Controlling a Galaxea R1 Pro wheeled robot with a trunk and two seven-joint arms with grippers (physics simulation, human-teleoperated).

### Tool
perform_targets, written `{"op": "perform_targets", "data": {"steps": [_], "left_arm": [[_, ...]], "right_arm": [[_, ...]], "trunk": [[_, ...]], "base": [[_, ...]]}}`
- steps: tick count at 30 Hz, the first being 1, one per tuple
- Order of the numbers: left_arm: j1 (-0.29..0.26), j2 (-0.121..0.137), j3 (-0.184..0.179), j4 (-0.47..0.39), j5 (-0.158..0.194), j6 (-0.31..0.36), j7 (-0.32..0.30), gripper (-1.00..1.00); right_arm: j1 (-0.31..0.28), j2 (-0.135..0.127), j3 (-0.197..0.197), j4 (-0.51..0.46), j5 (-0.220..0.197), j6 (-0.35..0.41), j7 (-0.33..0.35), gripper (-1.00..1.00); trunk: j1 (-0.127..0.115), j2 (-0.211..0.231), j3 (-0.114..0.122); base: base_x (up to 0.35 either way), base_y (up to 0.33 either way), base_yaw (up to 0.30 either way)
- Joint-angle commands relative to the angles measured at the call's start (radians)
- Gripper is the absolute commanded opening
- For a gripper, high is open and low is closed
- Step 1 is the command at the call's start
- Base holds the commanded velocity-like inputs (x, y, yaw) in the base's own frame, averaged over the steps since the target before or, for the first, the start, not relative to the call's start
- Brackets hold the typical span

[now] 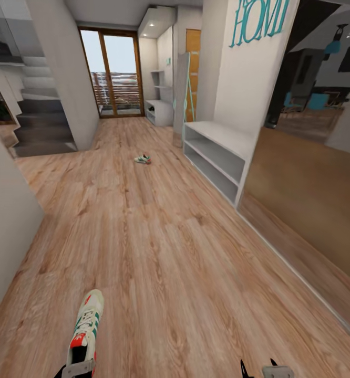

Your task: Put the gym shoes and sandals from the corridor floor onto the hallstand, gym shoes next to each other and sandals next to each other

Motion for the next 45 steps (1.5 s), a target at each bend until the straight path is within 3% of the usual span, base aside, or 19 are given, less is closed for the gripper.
{"op": "perform_targets", "data": {"steps": [1,30,45], "left_arm": [[-0.001,-0.001,0.007,0.001,-0.01,-0.004,-0.003,-1.0],[-0.001,0.0,0.008,0.007,-0.01,-0.005,-0.003,-1.0],[-0.001,0.0,0.007,0.007,-0.01,-0.005,-0.005,-1.0]], "right_arm": [[0.0,0.001,-0.005,0.001,0.009,-0.003,-0.001,1.0],[0.0,0.001,-0.005,-0.004,0.009,-0.004,-0.003,1.0],[0.0,-0.001,-0.003,-0.004,0.013,-0.003,0.002,1.0]], "trunk": [[0.0,0.0,0.0],[0.0,0.0,0.032],[0.0,0.0,0.032]], "base": [[0.339,0.0,0.225],[0.339,0.0,0.216],[0.339,0.0,0.01]]}}
